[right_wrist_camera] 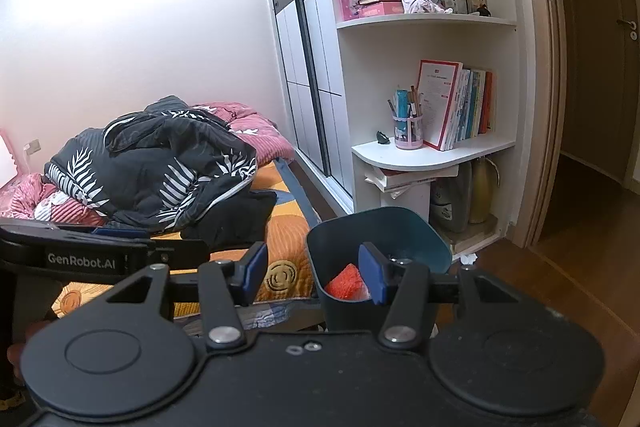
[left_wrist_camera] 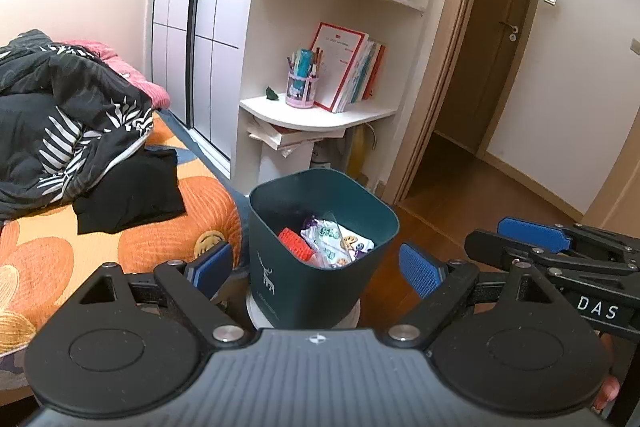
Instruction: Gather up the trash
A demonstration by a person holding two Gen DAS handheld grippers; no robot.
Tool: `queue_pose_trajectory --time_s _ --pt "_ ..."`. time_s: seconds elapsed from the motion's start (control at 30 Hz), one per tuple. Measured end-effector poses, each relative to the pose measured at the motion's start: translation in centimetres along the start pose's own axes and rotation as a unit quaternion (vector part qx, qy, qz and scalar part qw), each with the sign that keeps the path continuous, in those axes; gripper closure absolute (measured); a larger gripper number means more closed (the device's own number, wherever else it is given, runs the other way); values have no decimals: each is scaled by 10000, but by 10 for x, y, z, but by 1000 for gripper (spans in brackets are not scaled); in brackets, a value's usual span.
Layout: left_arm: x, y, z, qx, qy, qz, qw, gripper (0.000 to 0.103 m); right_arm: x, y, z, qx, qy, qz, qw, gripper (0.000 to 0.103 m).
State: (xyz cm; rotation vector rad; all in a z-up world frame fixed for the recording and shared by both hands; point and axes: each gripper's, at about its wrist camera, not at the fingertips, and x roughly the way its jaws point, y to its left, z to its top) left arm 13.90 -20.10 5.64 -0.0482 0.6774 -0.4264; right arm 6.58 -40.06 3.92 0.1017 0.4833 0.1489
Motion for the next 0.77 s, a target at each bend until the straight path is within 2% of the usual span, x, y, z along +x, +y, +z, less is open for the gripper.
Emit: queue_pose_trajectory --time_s 0.77 --pt "-6 5 -2 -126 -96 99 9998 12 3 4 -3 -19 120 42 9999 52"
